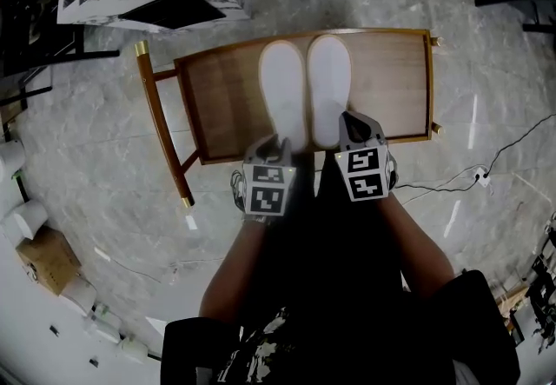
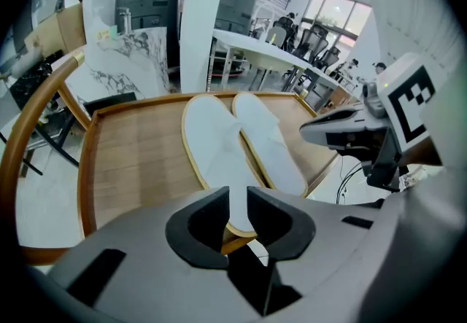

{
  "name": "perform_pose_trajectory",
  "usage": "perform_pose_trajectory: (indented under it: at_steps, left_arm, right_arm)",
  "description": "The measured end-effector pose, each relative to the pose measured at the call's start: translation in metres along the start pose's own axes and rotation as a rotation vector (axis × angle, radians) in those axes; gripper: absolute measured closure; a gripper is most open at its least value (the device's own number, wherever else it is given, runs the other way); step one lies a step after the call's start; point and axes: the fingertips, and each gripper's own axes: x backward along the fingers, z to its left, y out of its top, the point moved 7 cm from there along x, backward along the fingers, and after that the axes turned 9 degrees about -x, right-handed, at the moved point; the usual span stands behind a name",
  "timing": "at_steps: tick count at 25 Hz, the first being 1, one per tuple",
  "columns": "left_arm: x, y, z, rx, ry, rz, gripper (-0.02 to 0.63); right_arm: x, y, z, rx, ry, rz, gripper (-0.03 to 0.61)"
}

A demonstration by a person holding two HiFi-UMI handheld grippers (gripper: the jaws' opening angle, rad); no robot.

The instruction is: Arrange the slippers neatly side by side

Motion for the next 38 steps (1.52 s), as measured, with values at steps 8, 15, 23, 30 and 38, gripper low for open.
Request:
perform_pose_trajectory:
  at_steps: [8,15,23,30,38]
  left_arm:
    - [0.037,0.045,0.002,0.033,0.058,-0.162,0.546]
    - [0.120,0.111,-0.009,0.067,0.173,-0.458,0.606]
    - [0.221,0.163,-0.054,-0.030,0.347,-0.794,0.611]
    - [0.279,0.176,-0.097,-0.026,0.471,-0.956,0.611]
    - [0.276,0.172,-0.130,-0.094,0.585,-0.994,0.611]
  right_arm:
    - [0.030,0.029,0.007,0.045,0.053,-0.098,0.580]
    - [0.097,0.084,-0.001,0.038,0.169,-0.346,0.580]
    - [0.204,0.144,-0.036,0.005,0.217,-0.661,0.580]
    - [0.258,0.154,-0.053,-0.007,0.263,-0.804,0.580]
    - [0.282,0.138,-0.064,0.133,0.121,-0.858,0.581]
